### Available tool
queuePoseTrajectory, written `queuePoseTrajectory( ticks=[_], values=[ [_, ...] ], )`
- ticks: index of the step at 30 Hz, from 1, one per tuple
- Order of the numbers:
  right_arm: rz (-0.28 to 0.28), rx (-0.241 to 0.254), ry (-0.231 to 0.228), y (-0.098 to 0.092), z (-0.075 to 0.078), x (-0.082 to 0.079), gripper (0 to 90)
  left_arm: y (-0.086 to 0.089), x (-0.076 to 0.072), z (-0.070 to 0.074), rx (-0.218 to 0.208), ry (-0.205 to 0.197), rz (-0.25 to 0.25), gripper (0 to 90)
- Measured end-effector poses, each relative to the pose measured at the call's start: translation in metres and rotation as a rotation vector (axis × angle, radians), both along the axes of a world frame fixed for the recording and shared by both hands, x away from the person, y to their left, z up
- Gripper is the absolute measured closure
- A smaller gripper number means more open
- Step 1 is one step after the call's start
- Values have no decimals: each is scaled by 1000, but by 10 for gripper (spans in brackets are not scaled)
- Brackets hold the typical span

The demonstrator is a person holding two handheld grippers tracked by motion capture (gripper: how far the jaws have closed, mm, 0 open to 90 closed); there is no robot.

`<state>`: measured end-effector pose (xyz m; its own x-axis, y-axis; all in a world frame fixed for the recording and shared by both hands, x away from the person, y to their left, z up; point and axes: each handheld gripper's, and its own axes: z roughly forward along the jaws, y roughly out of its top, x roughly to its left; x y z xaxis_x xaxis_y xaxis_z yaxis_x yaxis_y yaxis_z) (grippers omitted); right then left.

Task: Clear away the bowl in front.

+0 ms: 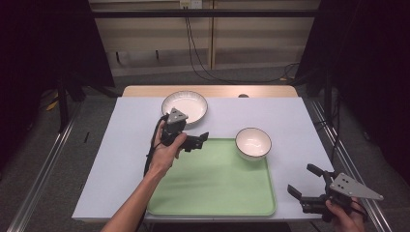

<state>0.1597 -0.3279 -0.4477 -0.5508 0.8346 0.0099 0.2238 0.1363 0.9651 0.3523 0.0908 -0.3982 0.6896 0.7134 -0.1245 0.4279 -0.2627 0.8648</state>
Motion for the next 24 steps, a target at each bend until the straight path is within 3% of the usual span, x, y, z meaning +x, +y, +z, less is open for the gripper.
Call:
queuePoseTrajectory(
  ticks=[3,4,8,11,14,19,22,24],
  values=[
    [2,3,2,0,0,0,21,12,-7,-1,10,-30,35,21],
    [0,7,1,0,0,0,21,22,-12,-1,-9,-33,50,22],
    [-3,6,0,0,-1,1,21,35,-18,-1,-34,-36,69,21],
    [-4,7,1,1,0,1,21,44,-28,-2,-6,-56,95,22],
    [-7,4,1,1,0,1,21,54,-36,-4,-3,-59,95,21],
    [-6,5,4,1,0,1,21,75,-52,-5,44,-72,86,21],
    [-6,3,6,1,0,1,21,91,-60,-6,3,-51,114,22],
    [-4,4,5,1,0,1,21,95,-63,-7,8,-52,127,23]
  ],
)
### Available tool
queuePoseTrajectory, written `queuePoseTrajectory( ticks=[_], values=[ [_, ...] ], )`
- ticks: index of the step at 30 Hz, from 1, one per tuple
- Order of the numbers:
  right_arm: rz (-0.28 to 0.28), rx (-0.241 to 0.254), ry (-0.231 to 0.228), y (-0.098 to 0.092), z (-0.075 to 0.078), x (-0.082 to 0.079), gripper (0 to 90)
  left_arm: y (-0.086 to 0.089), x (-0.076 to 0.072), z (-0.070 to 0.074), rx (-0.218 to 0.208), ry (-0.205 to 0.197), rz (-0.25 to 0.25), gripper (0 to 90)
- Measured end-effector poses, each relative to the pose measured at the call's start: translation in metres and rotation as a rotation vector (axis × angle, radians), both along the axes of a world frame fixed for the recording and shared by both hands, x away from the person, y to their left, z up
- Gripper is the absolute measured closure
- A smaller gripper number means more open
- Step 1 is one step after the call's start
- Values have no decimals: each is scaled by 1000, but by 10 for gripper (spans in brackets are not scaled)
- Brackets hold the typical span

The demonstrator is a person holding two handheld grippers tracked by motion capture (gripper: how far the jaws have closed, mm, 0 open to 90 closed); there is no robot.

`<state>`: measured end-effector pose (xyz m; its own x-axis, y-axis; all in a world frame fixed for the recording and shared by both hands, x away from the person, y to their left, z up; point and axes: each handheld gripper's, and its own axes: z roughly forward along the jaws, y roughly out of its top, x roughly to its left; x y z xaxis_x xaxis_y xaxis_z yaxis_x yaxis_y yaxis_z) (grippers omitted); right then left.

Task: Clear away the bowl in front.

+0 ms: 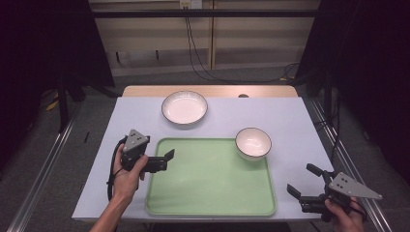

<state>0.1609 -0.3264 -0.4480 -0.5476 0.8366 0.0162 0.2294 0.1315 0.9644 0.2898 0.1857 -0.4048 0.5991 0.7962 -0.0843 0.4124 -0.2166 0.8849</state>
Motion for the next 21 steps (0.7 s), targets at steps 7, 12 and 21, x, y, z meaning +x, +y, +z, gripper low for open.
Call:
queuePoseTrajectory(
  ticks=[7,12,21],
  values=[
    [-11,7,5,1,0,0,21,17,-22,-12,21,-33,47,20],
    [-10,0,2,0,0,-1,21,25,-38,-22,-3,-23,95,21],
    [-8,3,0,0,1,-2,21,26,-63,-23,-2,-41,115,24]
  ],
)
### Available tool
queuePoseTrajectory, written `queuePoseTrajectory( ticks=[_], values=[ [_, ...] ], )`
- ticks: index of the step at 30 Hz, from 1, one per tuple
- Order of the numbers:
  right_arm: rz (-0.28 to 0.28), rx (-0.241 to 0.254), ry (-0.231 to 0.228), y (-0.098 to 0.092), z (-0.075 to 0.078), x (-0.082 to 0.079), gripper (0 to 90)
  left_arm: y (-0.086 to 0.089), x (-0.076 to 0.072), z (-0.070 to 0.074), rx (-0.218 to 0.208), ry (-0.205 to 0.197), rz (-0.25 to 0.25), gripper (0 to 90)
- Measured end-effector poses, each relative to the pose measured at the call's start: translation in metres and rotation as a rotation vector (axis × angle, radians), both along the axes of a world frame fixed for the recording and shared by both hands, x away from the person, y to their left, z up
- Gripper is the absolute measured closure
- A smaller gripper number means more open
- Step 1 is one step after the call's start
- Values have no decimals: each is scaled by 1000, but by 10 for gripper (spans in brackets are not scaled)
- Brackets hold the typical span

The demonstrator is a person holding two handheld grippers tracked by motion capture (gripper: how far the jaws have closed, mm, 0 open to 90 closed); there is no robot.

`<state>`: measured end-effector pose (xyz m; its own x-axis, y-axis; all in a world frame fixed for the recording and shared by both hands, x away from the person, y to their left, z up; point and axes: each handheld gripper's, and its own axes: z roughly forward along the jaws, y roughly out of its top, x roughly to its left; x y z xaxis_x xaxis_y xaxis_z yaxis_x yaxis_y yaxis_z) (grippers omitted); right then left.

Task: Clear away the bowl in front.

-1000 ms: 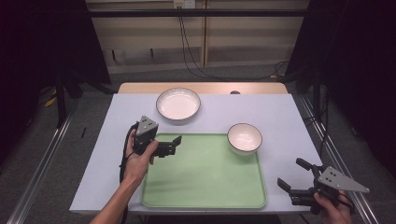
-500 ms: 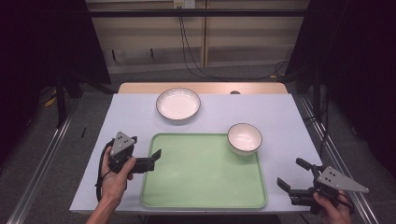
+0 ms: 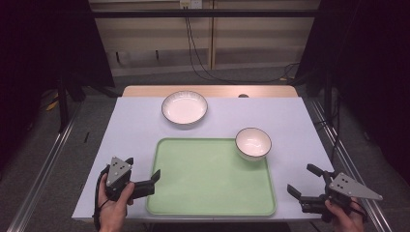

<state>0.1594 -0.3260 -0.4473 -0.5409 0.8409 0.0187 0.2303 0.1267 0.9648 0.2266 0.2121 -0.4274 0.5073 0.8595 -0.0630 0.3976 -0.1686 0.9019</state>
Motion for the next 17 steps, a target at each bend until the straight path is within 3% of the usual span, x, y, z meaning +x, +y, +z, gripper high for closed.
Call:
queuePoseTrajectory(
  ticks=[5,9,13,15,17],
  values=[
    [-11,1,0,-1,0,0,21,-1,-15,-4,-25,7,-13,18],
    [-5,-1,-3,0,1,0,21,-3,-21,-6,-2,-19,-43,21],
    [-4,-2,-3,0,1,0,21,-3,-21,-4,-10,-17,-62,17],
    [-14,0,-5,-2,0,0,21,-2,-20,-4,-26,-24,-33,13],
    [-4,0,2,-2,0,0,21,-1,-19,-4,-26,-15,-41,15]
  ],
)
